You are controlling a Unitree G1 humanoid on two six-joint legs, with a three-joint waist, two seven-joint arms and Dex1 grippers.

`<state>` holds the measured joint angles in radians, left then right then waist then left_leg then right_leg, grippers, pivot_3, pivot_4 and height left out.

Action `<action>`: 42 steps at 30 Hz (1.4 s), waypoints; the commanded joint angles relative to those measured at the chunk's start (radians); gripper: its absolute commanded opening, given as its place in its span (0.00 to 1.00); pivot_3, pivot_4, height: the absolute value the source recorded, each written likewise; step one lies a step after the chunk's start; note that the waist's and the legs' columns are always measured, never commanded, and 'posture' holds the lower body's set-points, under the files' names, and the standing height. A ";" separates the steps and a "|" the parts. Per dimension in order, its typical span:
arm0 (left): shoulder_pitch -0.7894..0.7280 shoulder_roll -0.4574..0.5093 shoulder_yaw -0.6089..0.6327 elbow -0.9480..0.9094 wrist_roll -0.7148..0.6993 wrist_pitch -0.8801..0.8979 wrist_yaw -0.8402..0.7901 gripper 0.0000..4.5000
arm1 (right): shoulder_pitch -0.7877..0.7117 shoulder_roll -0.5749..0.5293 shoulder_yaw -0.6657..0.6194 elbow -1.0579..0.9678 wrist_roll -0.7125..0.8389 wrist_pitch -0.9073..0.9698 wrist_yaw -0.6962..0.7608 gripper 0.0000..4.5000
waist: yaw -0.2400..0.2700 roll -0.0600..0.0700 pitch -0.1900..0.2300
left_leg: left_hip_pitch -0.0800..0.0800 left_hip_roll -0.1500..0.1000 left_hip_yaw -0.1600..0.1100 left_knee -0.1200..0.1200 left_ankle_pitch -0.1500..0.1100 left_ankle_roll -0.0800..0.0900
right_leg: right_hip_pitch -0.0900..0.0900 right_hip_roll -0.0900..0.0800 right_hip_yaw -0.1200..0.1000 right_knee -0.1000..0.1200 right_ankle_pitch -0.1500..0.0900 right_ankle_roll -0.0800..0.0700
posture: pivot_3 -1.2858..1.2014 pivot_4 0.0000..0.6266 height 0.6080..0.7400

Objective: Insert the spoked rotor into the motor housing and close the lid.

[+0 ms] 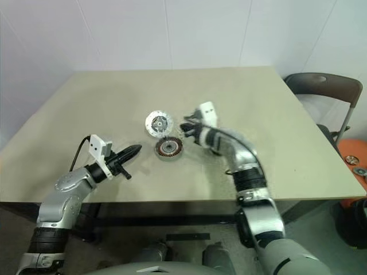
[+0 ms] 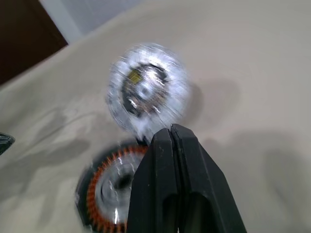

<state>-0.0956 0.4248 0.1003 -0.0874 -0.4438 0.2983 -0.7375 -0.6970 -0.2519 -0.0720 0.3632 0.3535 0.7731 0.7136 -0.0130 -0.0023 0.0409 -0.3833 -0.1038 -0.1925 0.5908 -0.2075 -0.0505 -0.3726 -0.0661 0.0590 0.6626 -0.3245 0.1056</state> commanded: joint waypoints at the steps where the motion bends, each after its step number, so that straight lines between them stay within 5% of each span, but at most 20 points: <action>1: 0.006 0.023 0.031 -0.041 -0.016 -0.012 -0.015 0.00 | -0.011 -0.103 -0.071 -0.085 0.126 0.169 0.090 0.01 | -0.002 0.000 0.000 | -0.003 0.000 0.000 0.000 0.000 0.000 | 0.000 0.000 0.000 0.000 0.000 0.000 | 0.52 0.00 1.00; 5: 0.019 0.024 0.028 -0.050 -0.011 -0.011 -0.008 0.00 | -0.037 -0.208 -0.167 -0.031 0.190 0.266 0.093 0.01 | -0.002 0.000 0.000 | -0.007 0.000 0.000 0.000 0.000 0.000 | -0.003 0.000 0.000 0.000 0.000 0.000 | 0.52 0.00 1.00; 8: 0.026 0.014 0.016 -0.067 -0.009 -0.003 0.005 0.00 | -0.063 -0.276 -0.217 0.044 0.194 0.286 0.068 0.14 | 0.000 0.000 0.000 | -0.007 0.000 0.001 0.001 0.000 0.001 | -0.002 -0.001 0.000 0.000 0.000 0.001 | 0.52 0.00 1.00; 19: -0.036 0.014 -0.005 -0.090 -0.018 0.079 0.045 0.00 | -0.055 -0.397 -0.209 0.331 0.124 0.339 0.034 0.99 | -0.001 -0.001 0.001 | -0.007 0.000 0.004 0.003 0.000 0.001 | -0.001 -0.001 0.000 -0.002 0.000 0.000 | 0.52 0.00 1.00; 35: 0.026 0.022 0.003 -0.234 -0.046 0.125 0.060 0.00 | 0.000 -0.242 -0.207 0.284 0.166 0.499 -0.014 0.99 | -0.009 -0.005 0.000 | -0.005 0.004 0.004 0.006 -0.001 0.002 | 0.001 0.001 0.000 -0.001 0.001 -0.001 | 0.52 0.00 1.00; 38: 0.017 0.028 0.006 -0.266 -0.054 0.157 0.080 0.00 | -0.002 -0.179 -0.238 0.289 0.168 0.471 -0.052 0.85 | -0.014 -0.006 -0.001 | -0.002 0.007 0.007 0.006 -0.001 0.002 | 0.003 0.003 0.000 -0.001 0.002 -0.003 | 0.52 0.00 1.00; 42: -0.008 0.043 0.021 -0.289 -0.071 0.203 0.099 0.00 | 0.008 -0.130 -0.243 0.276 0.167 0.461 -0.060 0.54 | -0.029 -0.005 -0.001 | -0.001 0.010 0.008 0.005 -0.001 0.002 | 0.002 0.004 -0.001 -0.001 0.003 -0.005 | 0.52 0.00 1.00</action>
<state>-0.0838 0.4509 0.0947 -0.3302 -0.4934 0.4932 -0.6463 -0.6955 -0.3971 -0.3232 0.6394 0.5036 1.2251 0.6540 -0.0423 -0.0077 0.0403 -0.3845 -0.0934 -0.1842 0.5962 -0.2087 -0.0483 -0.3702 -0.0617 0.0584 0.6619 -0.3211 0.1012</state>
